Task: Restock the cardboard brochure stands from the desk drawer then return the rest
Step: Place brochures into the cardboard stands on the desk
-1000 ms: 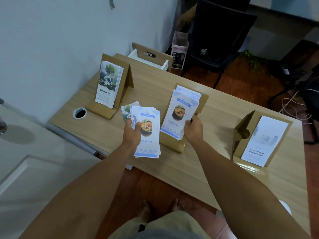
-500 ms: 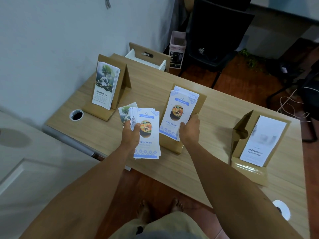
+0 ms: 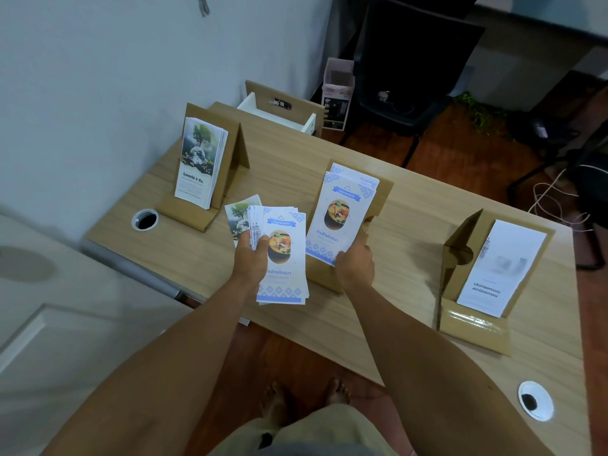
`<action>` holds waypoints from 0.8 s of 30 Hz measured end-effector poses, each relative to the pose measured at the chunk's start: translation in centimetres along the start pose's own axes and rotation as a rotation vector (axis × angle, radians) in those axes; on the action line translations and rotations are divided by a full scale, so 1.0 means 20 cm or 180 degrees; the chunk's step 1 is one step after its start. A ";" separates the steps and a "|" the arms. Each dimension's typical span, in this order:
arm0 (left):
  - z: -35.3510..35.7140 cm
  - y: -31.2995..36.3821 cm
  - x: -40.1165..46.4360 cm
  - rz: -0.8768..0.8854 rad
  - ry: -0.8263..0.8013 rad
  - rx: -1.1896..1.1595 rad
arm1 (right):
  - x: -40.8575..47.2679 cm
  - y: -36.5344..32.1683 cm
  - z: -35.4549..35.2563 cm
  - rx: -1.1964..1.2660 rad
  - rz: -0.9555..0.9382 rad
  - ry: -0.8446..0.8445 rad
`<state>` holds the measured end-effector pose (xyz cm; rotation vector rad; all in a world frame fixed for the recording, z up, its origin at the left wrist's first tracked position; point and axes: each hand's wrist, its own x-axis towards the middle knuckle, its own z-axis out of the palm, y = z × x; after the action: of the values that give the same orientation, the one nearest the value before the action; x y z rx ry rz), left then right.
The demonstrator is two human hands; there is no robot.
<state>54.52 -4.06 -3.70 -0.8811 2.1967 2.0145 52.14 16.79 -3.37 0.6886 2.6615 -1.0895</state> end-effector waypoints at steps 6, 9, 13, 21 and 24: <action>0.00 -0.01 0.00 -0.0303 -0.0131 -0.0238 | -0.05 -0.01 -0.03 0.0039 -0.0086 0.0378; 0.01 0.00 -0.01 -0.0426 -0.0274 -0.0455 | -0.08 -0.05 -0.04 0.0986 -0.0299 -0.0511; 0.03 0.01 -0.07 -0.0616 -0.0489 -0.0895 | -0.15 -0.08 -0.08 0.1486 -0.0320 -0.1494; 0.06 -0.01 -0.19 -0.0646 -0.0647 -0.0627 | -0.23 0.07 -0.16 0.1678 -0.0121 -0.1316; 0.10 -0.02 -0.24 -0.0506 -0.0614 -0.0637 | -0.24 0.15 -0.21 0.1843 0.0057 -0.1245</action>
<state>58.12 -0.46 -2.50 -0.8100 1.7923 2.1666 57.76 19.93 -0.62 0.5085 2.0126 -1.8002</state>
